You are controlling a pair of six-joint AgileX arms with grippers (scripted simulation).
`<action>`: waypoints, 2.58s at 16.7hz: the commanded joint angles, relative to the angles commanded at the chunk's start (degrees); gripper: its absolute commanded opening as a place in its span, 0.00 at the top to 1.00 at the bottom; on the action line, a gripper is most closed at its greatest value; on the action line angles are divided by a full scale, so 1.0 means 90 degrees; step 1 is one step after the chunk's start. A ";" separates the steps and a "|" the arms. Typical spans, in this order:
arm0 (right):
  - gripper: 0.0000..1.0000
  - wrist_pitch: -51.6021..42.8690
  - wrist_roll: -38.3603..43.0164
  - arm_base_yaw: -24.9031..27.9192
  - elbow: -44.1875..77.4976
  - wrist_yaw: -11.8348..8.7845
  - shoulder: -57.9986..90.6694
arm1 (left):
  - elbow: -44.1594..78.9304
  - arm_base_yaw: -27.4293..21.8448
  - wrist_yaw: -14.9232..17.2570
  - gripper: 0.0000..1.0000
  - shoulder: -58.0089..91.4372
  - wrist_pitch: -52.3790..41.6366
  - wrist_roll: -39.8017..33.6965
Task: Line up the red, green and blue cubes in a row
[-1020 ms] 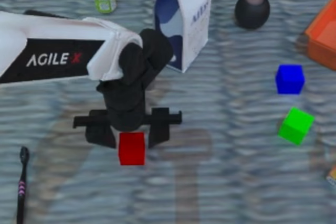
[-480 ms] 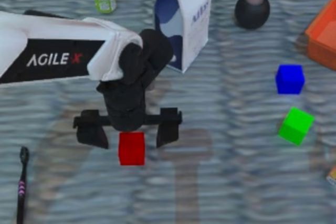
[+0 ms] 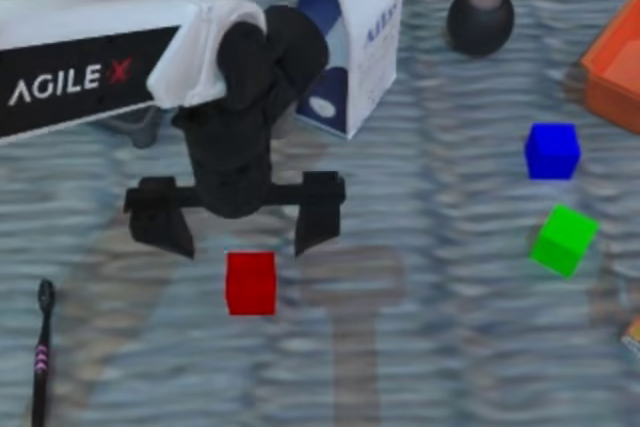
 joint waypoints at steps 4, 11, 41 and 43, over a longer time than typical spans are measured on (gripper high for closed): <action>0.00 0.0000 0.0000 0.0000 0.0000 0.0000 0.0000 | 0.0279 0.0036 0.0002 0.00 -0.0195 -0.0411 -0.0001; 0.00 -0.0261 -0.0172 0.0093 0.0353 -0.0024 0.0355 | -0.0098 0.0189 -0.0020 0.00 -0.0565 -0.0155 0.0024; 0.00 -0.6929 -0.4397 0.1753 0.9121 0.0006 1.2192 | -0.8979 0.4003 0.0085 0.00 -1.2232 0.6631 0.3951; 0.00 -0.6906 -0.4400 0.1727 0.9110 0.0006 1.2208 | -0.8979 0.4003 0.0085 0.00 -1.2232 0.6631 0.3951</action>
